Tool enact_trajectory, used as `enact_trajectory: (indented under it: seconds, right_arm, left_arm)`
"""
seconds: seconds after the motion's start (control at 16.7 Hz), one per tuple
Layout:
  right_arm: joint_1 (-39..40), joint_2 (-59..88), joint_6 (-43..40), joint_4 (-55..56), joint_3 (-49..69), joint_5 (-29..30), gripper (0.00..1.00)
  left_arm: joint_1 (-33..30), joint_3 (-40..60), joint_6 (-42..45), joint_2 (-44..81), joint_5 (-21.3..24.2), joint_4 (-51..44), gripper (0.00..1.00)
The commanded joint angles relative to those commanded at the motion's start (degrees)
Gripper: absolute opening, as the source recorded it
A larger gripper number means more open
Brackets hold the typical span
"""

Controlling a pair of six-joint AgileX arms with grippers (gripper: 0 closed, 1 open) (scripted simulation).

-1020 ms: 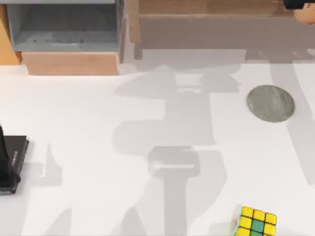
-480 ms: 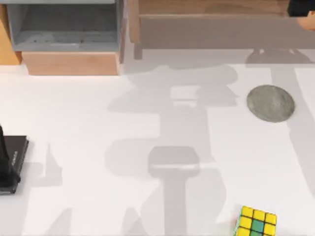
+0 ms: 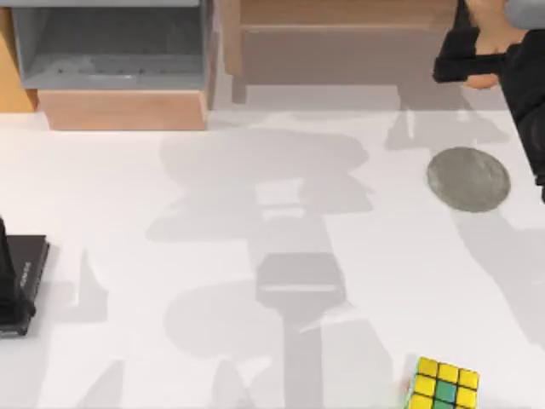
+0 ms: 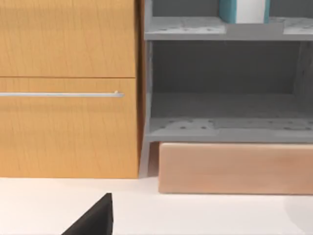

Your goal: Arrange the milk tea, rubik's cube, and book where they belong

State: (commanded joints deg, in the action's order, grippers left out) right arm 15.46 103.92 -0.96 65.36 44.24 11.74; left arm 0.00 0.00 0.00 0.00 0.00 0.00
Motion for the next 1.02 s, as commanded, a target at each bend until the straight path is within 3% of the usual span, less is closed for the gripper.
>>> enact_trajectory:
  seconds: [0.36, 1.02]
  right_arm:
    - [0.19, 7.56, 1.78, 9.09, -8.82, 4.91, 0.0]
    - [0.05, 12.66, 1.9, 13.69, -9.17, 5.16, 0.0]
  left_arm:
    - [0.0, 0.0, 0.0, 0.0, 0.0, 0.0, 1.0]
    - [0.0, 0.0, 0.0, 0.0, 0.0, 0.0, 1.0]
